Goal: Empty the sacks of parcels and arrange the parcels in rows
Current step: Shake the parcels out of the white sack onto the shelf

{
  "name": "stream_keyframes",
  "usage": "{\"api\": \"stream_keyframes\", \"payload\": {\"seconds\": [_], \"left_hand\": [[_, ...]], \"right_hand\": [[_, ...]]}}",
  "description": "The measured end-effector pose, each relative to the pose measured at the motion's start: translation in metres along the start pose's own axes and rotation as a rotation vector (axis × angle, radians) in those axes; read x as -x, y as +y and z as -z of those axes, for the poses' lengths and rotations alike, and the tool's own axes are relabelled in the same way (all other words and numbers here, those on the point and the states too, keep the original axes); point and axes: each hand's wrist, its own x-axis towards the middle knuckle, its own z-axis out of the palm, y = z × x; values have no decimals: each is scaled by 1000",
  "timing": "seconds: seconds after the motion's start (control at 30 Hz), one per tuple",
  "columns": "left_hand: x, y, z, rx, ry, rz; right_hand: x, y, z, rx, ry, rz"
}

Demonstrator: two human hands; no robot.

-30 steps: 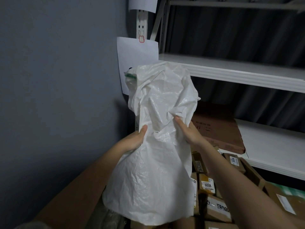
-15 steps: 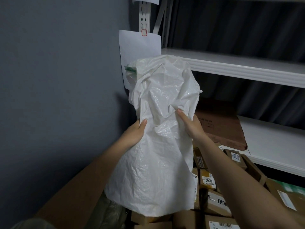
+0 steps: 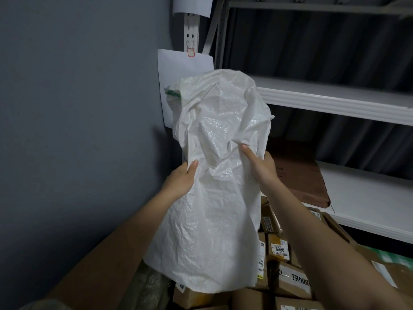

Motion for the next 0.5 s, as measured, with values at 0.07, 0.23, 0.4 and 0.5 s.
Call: {"api": "stream_keyframes", "payload": {"seconds": [0.07,0.23,0.4,0.5], "left_hand": [[-1,3,1,-7,24,-2],[-5,9,5,-53,58,-7],[-9,20,11,-57,74,-12],[-10,26,12,-78,82,-18]], "right_hand": [[-1,-3,0,1,1,5],[-2,-12,0,25,-21,7],[-4,-23,2,46,7,18],[-5,-30,5,50,-4,18]]}}
